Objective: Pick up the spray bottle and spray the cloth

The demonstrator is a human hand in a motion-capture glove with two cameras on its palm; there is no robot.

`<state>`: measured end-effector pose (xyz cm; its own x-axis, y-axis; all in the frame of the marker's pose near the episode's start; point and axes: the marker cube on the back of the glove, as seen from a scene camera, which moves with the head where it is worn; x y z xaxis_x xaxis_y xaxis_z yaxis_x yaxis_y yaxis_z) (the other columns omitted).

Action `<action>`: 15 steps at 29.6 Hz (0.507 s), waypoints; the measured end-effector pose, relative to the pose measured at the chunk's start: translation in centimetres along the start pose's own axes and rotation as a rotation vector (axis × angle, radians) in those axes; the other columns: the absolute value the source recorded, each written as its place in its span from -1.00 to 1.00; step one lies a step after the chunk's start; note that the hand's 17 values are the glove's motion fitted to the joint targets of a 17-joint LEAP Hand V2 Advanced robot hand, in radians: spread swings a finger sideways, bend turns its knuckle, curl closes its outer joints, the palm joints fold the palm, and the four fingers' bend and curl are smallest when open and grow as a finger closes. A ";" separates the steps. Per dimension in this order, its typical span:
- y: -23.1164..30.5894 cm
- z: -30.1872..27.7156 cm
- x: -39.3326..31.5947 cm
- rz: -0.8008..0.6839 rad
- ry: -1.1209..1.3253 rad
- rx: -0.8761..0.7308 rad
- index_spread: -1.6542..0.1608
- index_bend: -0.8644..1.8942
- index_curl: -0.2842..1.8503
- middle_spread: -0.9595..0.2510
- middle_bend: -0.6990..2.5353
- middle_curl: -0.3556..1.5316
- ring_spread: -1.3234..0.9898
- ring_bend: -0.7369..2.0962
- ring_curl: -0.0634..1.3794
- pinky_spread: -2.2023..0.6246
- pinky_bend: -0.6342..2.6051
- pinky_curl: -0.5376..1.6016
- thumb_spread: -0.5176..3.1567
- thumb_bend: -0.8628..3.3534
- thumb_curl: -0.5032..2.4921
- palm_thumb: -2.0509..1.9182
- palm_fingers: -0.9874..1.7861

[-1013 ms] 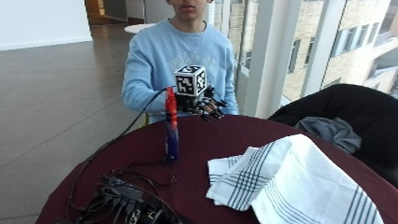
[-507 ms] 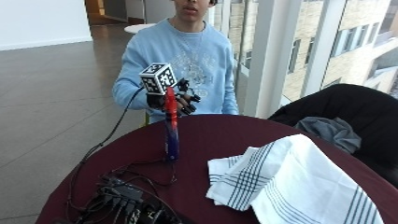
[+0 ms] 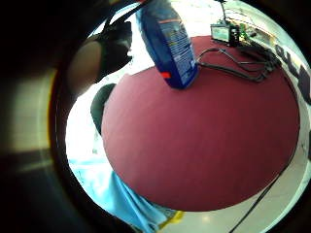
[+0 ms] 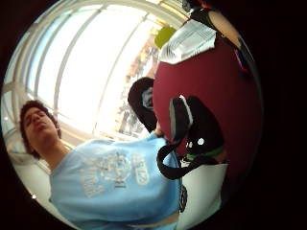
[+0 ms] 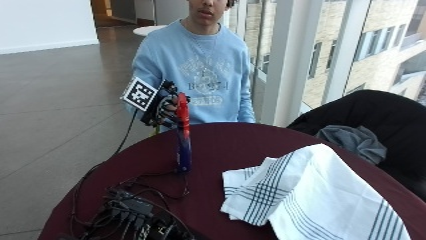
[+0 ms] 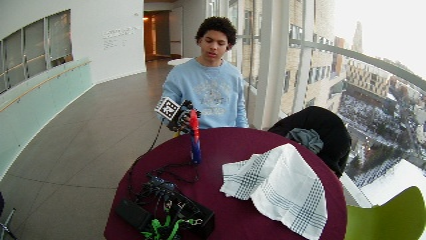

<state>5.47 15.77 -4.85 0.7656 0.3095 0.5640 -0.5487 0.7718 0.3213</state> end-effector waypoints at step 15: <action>-4.1 -0.3 2.8 0.201 -0.166 0.222 0.40 -0.30 -0.53 0.54 -0.40 -0.21 0.16 -0.26 -0.48 0.71 -0.42 -0.16 -0.04 -0.60 -0.43 0.39 0.11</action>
<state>9.99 13.59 -4.79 0.5798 0.3342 0.7431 -0.7565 0.5595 0.3387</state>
